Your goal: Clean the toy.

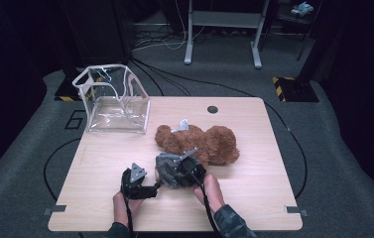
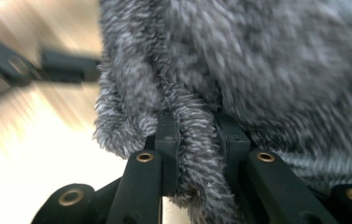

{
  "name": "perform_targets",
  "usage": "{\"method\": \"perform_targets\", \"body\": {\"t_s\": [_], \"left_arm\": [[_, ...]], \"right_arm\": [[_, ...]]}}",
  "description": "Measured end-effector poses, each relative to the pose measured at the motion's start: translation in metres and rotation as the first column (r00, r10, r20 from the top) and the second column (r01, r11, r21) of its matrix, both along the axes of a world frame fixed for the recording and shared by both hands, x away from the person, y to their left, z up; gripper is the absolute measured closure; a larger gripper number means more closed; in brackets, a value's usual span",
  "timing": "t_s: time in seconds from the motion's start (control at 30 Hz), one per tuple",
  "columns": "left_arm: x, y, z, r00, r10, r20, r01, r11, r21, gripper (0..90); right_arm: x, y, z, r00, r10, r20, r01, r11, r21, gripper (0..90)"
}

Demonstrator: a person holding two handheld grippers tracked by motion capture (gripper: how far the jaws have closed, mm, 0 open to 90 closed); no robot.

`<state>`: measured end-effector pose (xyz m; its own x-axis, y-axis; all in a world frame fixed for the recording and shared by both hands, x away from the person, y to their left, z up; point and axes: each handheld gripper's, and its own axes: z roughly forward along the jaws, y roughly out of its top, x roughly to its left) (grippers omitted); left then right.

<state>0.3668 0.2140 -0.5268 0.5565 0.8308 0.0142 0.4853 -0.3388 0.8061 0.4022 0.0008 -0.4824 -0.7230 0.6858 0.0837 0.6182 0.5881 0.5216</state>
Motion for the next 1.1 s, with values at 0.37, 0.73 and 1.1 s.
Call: {"method": "perform_targets", "body": {"t_s": [0.37,0.73,1.1], "left_arm": [[0.001,-0.002,0.0,0.9999,-0.002,-0.012,0.002,0.9998,0.019,16.3],[0.001,-0.002,0.0,0.9999,0.001,-0.014,-0.001,0.9998,0.02,16.5],[0.002,-0.003,-0.001,0.9999,0.007,-0.014,-0.006,0.9997,0.025,16.9]], "right_arm": [[-0.008,-0.034,0.041,0.9952,-0.047,0.086,0.04,0.996,0.086,74.7],[0.003,-0.019,-0.002,0.998,-0.064,0.002,0.064,0.998,-0.005,74.7],[-0.005,-0.057,0.062,0.9494,-0.184,0.255,0.161,0.981,0.107,74.7]]}}
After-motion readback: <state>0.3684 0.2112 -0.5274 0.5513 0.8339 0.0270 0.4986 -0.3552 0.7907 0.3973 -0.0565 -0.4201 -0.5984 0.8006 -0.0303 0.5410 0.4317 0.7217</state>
